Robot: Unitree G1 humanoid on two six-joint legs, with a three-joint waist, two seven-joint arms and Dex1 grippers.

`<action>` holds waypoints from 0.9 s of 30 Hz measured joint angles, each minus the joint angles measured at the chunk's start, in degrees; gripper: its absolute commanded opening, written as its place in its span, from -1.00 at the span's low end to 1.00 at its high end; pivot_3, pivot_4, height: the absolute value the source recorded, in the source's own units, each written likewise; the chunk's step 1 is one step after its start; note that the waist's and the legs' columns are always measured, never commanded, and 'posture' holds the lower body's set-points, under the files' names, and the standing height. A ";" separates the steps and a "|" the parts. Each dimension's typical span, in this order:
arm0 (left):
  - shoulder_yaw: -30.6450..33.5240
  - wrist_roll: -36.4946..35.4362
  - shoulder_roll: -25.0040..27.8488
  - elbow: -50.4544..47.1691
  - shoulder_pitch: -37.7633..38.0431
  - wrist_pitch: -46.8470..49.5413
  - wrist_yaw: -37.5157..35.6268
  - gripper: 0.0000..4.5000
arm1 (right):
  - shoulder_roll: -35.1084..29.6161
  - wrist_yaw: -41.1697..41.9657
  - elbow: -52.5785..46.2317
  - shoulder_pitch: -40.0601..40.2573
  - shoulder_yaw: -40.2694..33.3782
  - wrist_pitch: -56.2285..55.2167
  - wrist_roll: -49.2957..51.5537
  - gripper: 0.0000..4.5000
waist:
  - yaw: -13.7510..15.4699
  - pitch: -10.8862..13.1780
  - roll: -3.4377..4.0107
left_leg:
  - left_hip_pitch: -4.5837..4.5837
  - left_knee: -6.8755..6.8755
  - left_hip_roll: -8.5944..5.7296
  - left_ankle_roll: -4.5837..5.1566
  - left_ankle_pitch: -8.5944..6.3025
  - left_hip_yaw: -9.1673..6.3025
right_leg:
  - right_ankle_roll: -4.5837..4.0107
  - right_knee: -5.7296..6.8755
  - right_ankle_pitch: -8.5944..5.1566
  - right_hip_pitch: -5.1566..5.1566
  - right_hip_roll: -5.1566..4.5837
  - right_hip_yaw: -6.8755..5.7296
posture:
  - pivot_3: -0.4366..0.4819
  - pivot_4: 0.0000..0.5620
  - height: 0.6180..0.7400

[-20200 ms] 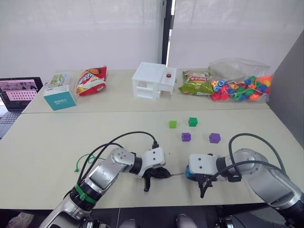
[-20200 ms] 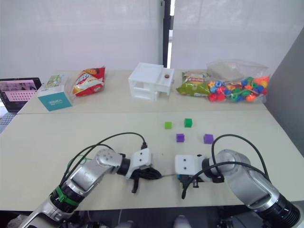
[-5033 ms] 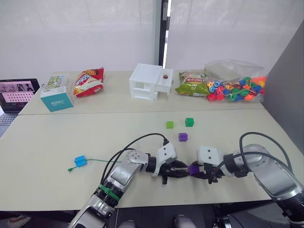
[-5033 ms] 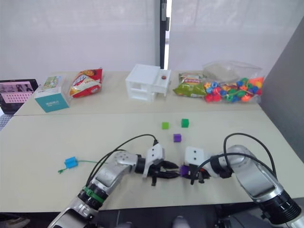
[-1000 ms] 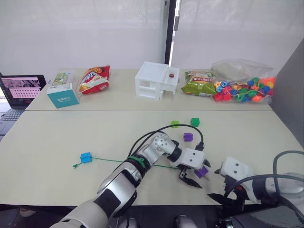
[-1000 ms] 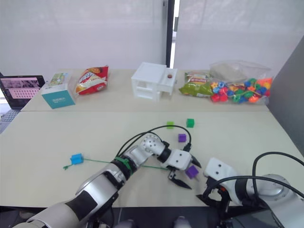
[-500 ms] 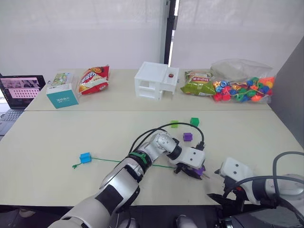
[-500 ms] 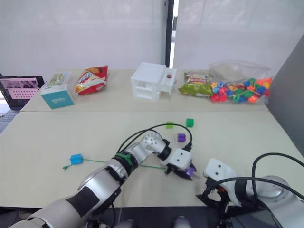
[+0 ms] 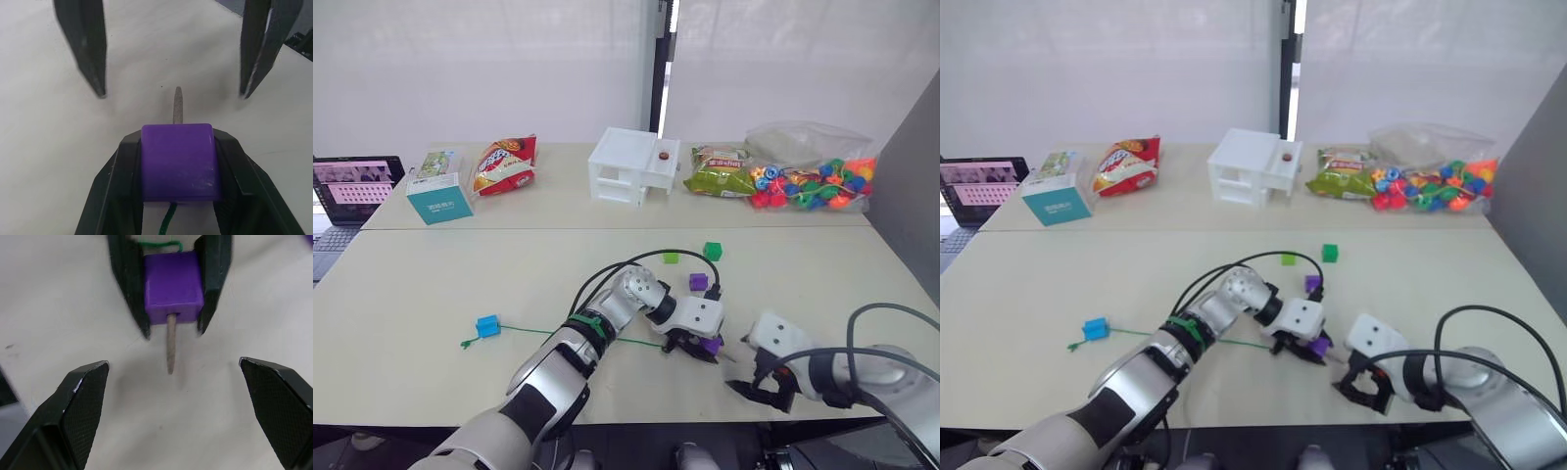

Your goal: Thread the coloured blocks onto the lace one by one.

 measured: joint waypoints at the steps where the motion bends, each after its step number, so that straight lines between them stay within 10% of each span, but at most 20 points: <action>1: 0.00 -0.01 0.03 -0.33 0.23 0.13 0.02 -0.46 | 0.02 -0.08 0.31 -0.21 0.37 0.00 -0.18 1.00 | 0.02 0.00 0.00 | -0.01 0.00 0.00 0.00 0.00 0.00 | 0.00 0.01 0.00 -0.02 0.00 0.00 | -0.05 -0.47 1.00; 16: -0.22 0.05 1.72 -5.81 3.08 3.79 0.90 -0.46 | 0.34 0.54 1.76 -2.44 3.91 0.51 -0.57 -1.00 | 0.05 -0.01 0.00 | 0.04 0.05 -0.01 0.00 0.01 0.00 | -0.01 0.05 0.00 0.05 0.00 0.00 | -0.05 -0.47 1.00; 27: 1.20 -2.41 6.36 -15.03 8.12 9.83 1.01 -0.46 | -2.40 4.05 3.38 -4.83 4.94 0.52 -0.19 -1.00 | -0.48 -0.02 0.01 | 0.05 0.04 0.00 0.00 0.01 0.00 | -0.01 0.22 0.00 -0.06 0.00 0.04 | -0.05 -0.47 1.00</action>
